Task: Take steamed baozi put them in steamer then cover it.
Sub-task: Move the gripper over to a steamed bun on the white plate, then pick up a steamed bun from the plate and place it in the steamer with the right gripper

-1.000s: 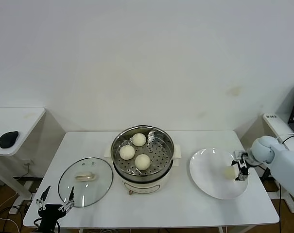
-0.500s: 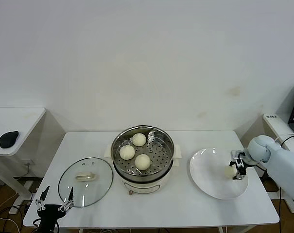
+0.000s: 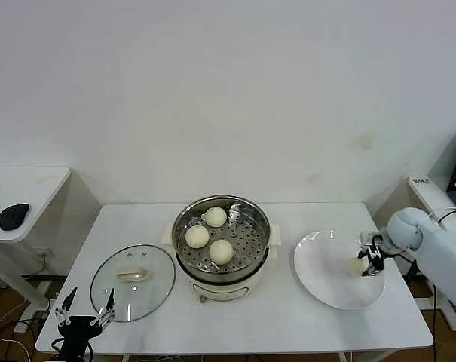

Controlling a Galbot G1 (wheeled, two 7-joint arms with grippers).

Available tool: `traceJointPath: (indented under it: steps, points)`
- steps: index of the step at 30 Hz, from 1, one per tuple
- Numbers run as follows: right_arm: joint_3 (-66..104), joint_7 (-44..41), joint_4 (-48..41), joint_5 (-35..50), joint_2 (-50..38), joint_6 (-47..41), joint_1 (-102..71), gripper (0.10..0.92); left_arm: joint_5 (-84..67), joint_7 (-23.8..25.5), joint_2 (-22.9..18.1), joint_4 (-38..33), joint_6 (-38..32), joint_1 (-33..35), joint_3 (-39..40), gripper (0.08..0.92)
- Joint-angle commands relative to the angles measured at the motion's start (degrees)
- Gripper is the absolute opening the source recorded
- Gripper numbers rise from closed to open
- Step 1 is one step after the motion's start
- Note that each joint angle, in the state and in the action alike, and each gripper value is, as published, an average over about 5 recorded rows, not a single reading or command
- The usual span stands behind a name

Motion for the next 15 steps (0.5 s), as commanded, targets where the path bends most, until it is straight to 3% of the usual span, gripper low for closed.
traceJointPath:
  steps: [1, 9, 15]
  points:
    - [-3.1, -0.2, 2.9, 2.3, -2.8, -0.7, 4.2, 0.5, 0.0, 0.0, 0.0, -0.3, 0.0, -0.2, 0.1, 0.823]
    - [-15.0, -0.3, 11.3, 13.3, -6.6, -4.0, 21.9, 0.492, -0.1, 0.0, 0.7, -0.6, 0.3, -0.7, 0.3, 0.823]
    - [-32.1, 1.6, 18.2, 25.3, -3.1, -9.2, 43.3, 0.499, -0.4, 0.0, 1.3, -0.8, 0.4, -1.0, 0.3, 0.823]
